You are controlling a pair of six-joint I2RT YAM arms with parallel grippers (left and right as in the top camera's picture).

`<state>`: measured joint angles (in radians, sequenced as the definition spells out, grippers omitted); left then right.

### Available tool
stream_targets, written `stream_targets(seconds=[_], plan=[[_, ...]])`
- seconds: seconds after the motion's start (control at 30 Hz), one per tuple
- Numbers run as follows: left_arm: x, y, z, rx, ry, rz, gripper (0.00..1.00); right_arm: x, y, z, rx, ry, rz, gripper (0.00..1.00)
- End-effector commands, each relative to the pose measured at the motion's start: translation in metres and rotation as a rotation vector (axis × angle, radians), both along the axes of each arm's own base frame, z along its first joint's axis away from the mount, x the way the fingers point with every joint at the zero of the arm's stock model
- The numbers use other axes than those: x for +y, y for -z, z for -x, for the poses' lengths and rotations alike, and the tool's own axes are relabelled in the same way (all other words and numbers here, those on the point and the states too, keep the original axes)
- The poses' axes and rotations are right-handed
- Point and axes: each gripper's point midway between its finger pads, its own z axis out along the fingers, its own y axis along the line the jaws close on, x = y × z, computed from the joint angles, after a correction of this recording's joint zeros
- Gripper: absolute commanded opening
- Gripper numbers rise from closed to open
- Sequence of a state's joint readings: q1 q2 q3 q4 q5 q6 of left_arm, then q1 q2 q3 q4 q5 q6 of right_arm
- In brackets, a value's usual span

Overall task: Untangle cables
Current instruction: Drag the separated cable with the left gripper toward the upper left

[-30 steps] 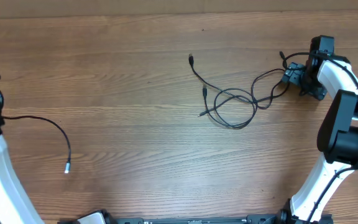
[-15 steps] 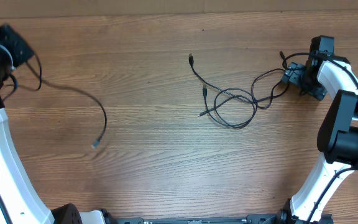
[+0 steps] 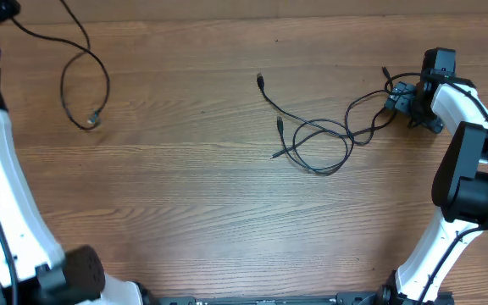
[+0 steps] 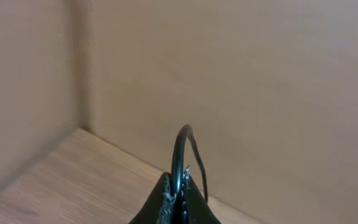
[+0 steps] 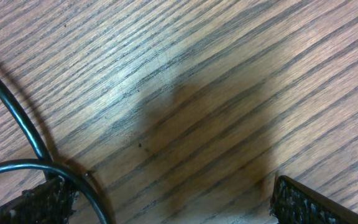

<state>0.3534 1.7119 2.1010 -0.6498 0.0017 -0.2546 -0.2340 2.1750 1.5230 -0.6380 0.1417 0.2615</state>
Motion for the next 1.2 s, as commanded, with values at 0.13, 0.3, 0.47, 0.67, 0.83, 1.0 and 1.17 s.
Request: stream_targets(seconds=[0.13,0.3,0.47,0.67,0.83,1.0,1.17], plan=[[0.104,0.062,0.001,0.072,-0.532,0.012,0.04,0.012,0.069,0.041,0.181,0.002,-0.061,1.0],[0.124,0.149,-0.011,0.25,-0.637,0.071,0.04,0.012,0.069,0.041,0.181,0.002,-0.061,1.0],[0.122,0.266,-0.009,0.427,-0.768,0.285,0.04,0.012,0.069,0.041,0.181,0.002,-0.061,1.0],[0.108,0.348,0.001,0.604,-0.809,0.406,0.04,0.012,0.069,0.041,0.181,0.002,-0.061,1.0],[0.099,0.376,0.003,0.658,-0.811,0.467,0.04,0.012,0.069,0.041,0.181,0.002,-0.061,1.0],[0.074,0.387,-0.013,0.572,-0.802,0.753,0.04,0.012,0.069,0.041,0.181,0.002,-0.061,1.0],[0.04,0.387,-0.039,0.423,-0.841,1.237,0.04,0.012,0.069,0.041,0.181,0.002,-0.061,1.0]])
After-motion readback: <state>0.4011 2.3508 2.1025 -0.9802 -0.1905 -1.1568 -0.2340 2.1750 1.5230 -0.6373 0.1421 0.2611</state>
